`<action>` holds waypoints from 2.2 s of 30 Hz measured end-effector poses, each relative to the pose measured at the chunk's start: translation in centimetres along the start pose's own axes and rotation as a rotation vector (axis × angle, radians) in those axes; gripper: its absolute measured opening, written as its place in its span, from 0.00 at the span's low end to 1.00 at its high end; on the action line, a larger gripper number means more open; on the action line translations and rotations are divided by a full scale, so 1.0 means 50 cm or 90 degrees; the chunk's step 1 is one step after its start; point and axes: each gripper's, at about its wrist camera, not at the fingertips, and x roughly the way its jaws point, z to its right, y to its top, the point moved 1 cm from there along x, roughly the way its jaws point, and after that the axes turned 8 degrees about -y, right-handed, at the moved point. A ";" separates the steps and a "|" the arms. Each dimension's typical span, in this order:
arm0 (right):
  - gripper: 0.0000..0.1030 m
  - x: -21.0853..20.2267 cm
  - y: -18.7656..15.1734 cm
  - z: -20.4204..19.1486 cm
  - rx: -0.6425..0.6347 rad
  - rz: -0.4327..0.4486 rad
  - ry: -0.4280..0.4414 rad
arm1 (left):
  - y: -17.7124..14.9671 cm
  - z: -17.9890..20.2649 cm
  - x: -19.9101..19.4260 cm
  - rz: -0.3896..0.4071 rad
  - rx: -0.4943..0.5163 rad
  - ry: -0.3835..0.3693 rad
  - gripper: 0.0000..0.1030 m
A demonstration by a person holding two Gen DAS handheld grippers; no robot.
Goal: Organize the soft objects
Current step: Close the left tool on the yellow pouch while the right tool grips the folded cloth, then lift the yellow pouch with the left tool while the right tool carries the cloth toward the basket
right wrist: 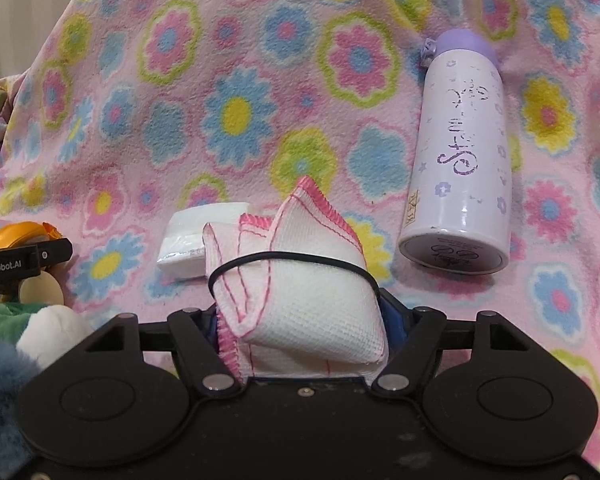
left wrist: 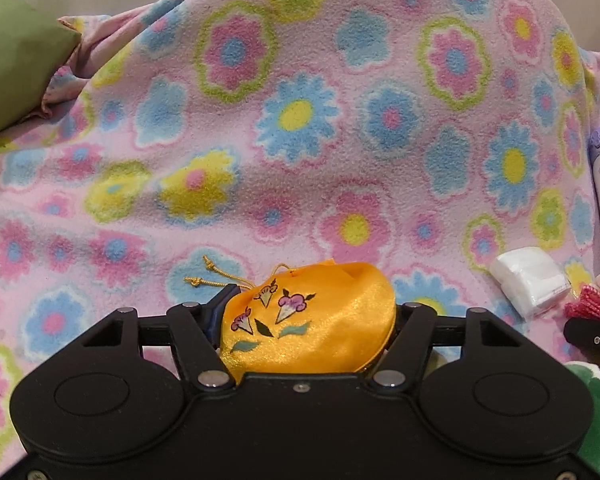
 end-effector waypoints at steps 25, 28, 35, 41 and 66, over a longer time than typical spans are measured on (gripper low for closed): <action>0.68 0.000 0.000 -0.001 0.000 -0.002 -0.008 | -0.003 0.086 -0.320 -0.039 0.032 0.014 0.60; 0.68 0.000 0.000 -0.003 -0.005 -0.003 -0.011 | -0.032 0.096 -0.366 -0.051 0.012 -0.002 0.60; 0.65 -0.023 0.008 -0.003 -0.018 -0.022 -0.036 | -0.080 0.109 -0.437 -0.075 -0.014 0.006 0.60; 0.65 -0.128 0.026 0.031 -0.013 0.005 -0.039 | -0.111 0.121 -0.461 -0.099 -0.011 0.001 0.60; 0.66 -0.616 -0.218 0.043 0.042 -0.046 0.112 | -0.232 0.182 -0.583 -0.149 -0.006 -0.002 0.60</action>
